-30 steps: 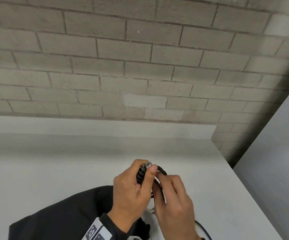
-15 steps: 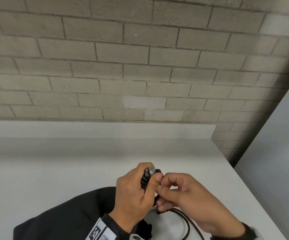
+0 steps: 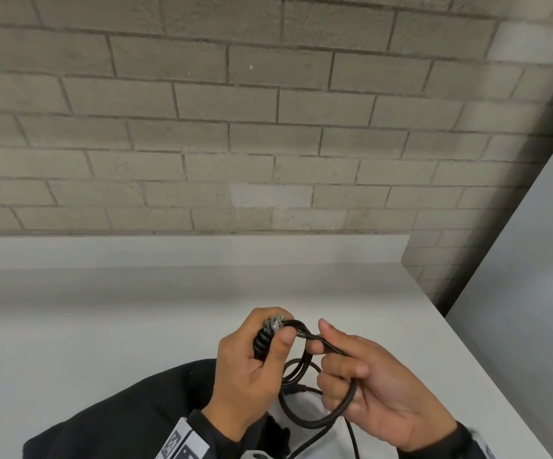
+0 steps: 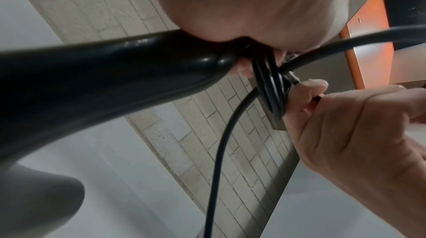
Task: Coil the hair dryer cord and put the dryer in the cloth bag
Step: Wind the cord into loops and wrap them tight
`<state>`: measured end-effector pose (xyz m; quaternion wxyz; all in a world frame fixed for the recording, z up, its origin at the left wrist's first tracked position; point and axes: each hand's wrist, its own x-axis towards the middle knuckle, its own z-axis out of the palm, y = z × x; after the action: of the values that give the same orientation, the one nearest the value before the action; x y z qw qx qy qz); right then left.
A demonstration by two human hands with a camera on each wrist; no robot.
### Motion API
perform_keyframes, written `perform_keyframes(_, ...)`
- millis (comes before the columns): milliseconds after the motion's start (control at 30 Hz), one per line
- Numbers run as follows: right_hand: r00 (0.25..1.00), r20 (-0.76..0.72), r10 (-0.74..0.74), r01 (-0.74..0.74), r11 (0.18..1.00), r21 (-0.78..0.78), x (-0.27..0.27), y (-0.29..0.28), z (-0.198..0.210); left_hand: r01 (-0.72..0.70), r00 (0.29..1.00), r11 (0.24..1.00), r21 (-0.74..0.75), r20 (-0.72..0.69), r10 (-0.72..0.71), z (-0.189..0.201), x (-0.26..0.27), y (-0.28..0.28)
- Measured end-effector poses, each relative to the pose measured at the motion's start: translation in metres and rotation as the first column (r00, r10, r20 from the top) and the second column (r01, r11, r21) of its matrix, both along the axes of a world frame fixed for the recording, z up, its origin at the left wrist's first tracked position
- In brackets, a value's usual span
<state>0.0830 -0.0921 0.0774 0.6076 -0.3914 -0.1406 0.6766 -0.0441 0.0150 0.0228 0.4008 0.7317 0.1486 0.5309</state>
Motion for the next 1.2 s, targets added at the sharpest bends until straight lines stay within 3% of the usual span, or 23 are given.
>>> perform_keyframes(200, 0.996, 0.024, -0.086, 0.086, 0.996, 0.026, -0.002, 0.0, -0.007, 0.004, 1.0, 1.0, 0.014, -0.028, -0.003, -0.002, 0.0, 0.0)
perform_keyframes(367, 0.95, 0.251, -0.185, 0.071, 0.913, 0.401, -0.015, -0.006, -0.037, -0.047, 0.999, 0.999, -0.019, 0.003, 0.047, 0.001, 0.0, 0.003)
perform_keyframes(433, 0.877, 0.427, -0.221, 0.012, 0.899, 0.439, -0.022, -0.011, -0.053, -0.08, 0.997, 0.996, -0.034, 0.012, 0.08, 0.001, 0.0, 0.006)
perform_keyframes(533, 0.708, 0.653, -0.269, -0.033, 0.911, 0.412, -0.036, -0.018, -0.075, -0.132, 0.991, 0.989, -0.062, 0.017, 0.134, -0.002, -0.001, 0.01)
perform_keyframes(633, 0.653, 0.673, -0.346, 0.094, 0.92, 0.381, -0.041, -0.026, -0.084, -0.168, 0.985, 0.982, -0.09, 0.03, 0.171, -0.003, -0.004, 0.015)
perform_keyframes(733, 0.61, 0.617, -0.497, 0.247, 0.859, 0.448, -0.032, -0.035, -0.089, -0.169, 0.984, 0.979, -0.111, 0.036, 0.174, -0.001, -0.003, 0.016)
perform_keyframes(800, 0.656, 0.527, -0.541, 0.286, 0.824, 0.489, -0.024, -0.04, -0.093, -0.158, 0.986, 0.982, -0.102, 0.034, 0.162, -0.002, -0.003, 0.014)
perform_keyframes(867, 0.808, 0.307, -0.503, 0.361, 0.835, 0.416, -0.014, -0.047, -0.088, -0.146, 0.988, 0.985, -0.095, 0.031, 0.149, -0.002, -0.003, 0.012)
perform_keyframes(900, 0.839, 0.233, -0.492, 0.396, 0.846, 0.358, -0.01, -0.052, -0.084, -0.141, 0.989, 0.986, -0.093, 0.027, 0.144, -0.002, -0.003, 0.012)
perform_keyframes(967, 0.85, 0.218, -0.479, 0.428, 0.871, 0.242, 0.001, -0.06, -0.073, -0.137, 0.99, 0.987, -0.081, 0.017, 0.139, -0.002, -0.003, 0.012)
perform_keyframes(1033, 0.855, 0.327, -0.403, 0.374, 0.915, 0.149, 0.012, -0.07, -0.064, -0.133, 0.991, 0.988, -0.075, 0.012, 0.134, -0.003, -0.003, 0.011)
perform_keyframes(1100, 0.783, 0.548, -0.293, 0.304, 0.95, 0.074, 0.026, -0.077, -0.057, -0.127, 0.992, 0.989, -0.081, 0.012, 0.128, -0.004, -0.003, 0.011)
perform_keyframes(1200, 0.463, 0.871, -0.163, 0.263, 0.964, 0.04, 0.052, -0.087, -0.057, -0.13, 0.991, 0.988, -0.088, 0.007, 0.131, -0.004, -0.004, 0.012)
